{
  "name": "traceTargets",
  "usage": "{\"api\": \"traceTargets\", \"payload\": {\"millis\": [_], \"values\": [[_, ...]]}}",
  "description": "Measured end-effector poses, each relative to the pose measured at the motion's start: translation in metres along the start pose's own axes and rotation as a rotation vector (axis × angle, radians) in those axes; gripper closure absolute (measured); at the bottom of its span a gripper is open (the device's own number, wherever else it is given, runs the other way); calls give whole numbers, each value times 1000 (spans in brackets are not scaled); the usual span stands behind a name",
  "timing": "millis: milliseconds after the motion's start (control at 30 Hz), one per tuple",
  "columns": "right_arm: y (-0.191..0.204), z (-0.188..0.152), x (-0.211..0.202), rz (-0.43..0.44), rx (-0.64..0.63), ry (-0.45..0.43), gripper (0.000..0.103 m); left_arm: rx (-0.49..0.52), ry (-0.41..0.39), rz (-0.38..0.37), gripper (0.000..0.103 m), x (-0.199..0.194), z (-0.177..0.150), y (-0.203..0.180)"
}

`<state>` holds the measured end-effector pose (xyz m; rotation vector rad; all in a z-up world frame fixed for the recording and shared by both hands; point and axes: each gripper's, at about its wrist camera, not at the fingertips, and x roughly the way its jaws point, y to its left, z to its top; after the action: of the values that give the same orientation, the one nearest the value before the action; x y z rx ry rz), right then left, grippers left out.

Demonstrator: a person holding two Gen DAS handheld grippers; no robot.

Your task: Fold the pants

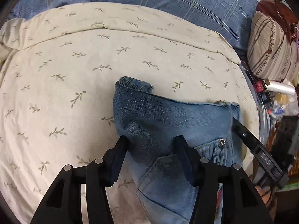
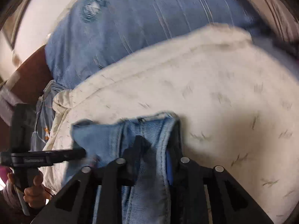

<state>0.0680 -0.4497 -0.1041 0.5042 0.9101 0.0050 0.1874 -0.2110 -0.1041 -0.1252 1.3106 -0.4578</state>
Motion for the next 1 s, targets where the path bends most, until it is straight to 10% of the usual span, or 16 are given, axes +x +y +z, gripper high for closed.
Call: {"api": "traceTargets", "payload": {"millis": [567,733,867,1000], "values": [[-10,-52,-74,103,189,8,38,7,-78,106,52,-70,-49,-8],[8,-67,-58,103,140,70,34,-142,73,-73,47,-61,-99,19],[50,-68,-60,16,-64,58,85,-145,110,-133,68,-59,-111,12],[52,-59,-81,-79,-150,-21,92,-83,71,-81,76,-59,-114,-6]]}}
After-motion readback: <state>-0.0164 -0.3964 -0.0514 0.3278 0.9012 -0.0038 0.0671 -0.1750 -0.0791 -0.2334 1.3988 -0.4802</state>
